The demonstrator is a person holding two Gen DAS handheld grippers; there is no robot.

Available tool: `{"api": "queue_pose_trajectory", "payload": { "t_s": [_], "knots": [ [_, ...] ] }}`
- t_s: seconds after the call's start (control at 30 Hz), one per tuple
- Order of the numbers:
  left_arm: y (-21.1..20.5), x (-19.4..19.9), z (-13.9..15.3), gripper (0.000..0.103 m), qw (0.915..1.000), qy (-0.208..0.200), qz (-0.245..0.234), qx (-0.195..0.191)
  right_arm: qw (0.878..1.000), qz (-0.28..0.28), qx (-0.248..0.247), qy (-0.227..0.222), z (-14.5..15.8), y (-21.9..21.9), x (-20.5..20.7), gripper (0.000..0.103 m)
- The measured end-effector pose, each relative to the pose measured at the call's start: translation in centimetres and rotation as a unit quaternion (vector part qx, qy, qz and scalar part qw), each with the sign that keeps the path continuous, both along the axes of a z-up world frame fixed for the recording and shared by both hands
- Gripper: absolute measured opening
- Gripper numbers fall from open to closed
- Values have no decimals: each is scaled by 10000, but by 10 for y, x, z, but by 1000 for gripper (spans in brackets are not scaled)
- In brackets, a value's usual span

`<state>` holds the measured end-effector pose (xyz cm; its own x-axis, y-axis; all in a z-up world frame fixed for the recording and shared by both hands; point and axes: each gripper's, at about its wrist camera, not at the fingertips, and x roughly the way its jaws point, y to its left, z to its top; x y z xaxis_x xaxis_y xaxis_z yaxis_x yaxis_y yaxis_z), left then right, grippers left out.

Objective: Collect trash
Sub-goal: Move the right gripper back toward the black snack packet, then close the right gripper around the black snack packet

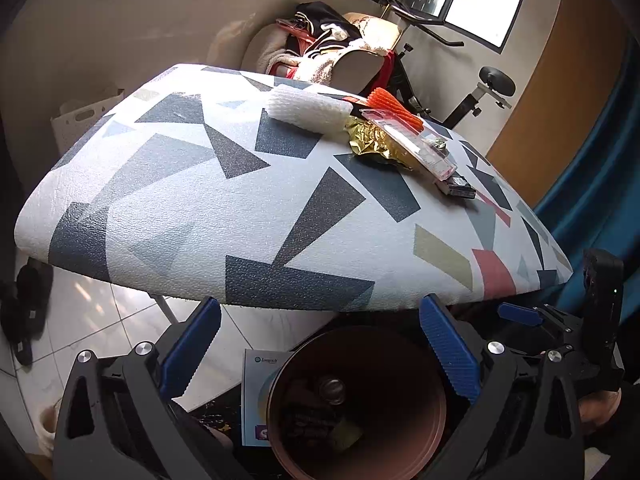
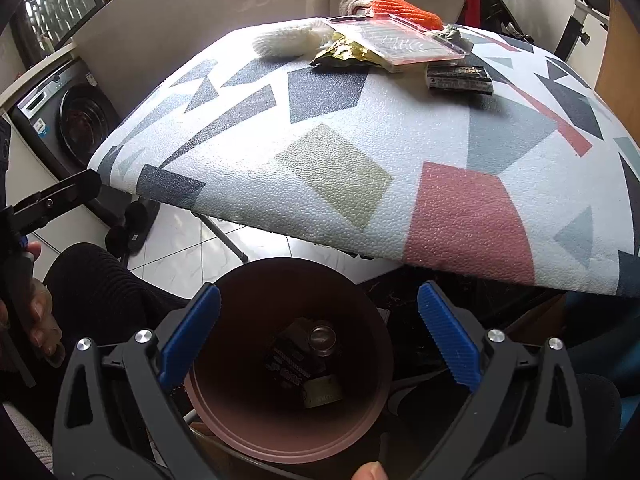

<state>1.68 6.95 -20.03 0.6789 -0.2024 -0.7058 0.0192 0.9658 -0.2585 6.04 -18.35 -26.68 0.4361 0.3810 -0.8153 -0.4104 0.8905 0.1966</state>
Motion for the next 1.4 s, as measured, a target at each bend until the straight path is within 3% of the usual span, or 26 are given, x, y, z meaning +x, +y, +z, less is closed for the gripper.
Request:
{"api": "queue_pose_trajectory", "payload": {
  "t_s": [0.2, 0.43, 0.6, 0.73, 0.9, 1.13, 1.27, 1.4],
  "knots": [
    [4, 1, 0, 97, 9999, -17, 139, -42, 9997, -48, 239, 93, -1, -4, 2, 97],
    [29, -1, 5, 97, 9966, -252, 508, -593, 9985, -35, 542, -68, 11, -13, 8, 97],
    [39, 3, 10, 97, 9951, -256, 709, -646, 9990, -129, -148, -407, 27, -20, 26, 97],
    [47, 9, 7, 97, 9938, -105, 750, -813, 9977, -381, -273, -493, 36, -40, 57, 97],
    [44, 15, 4, 97, 9946, -61, 718, -748, 9932, -746, -542, -705, 41, -60, 104, 97],
    [32, 23, 4, 97, 9970, -104, 479, -603, 9934, -675, -771, -518, 35, -57, 170, 97],
    [33, 28, 4, 97, 9967, -72, 477, -652, 9926, -462, -1033, -447, 25, -39, 188, 96],
    [34, 38, 4, 97, 9971, 97, 554, -510, 9917, -599, -1080, -361, 17, -28, 200, 95]
  ]
}}
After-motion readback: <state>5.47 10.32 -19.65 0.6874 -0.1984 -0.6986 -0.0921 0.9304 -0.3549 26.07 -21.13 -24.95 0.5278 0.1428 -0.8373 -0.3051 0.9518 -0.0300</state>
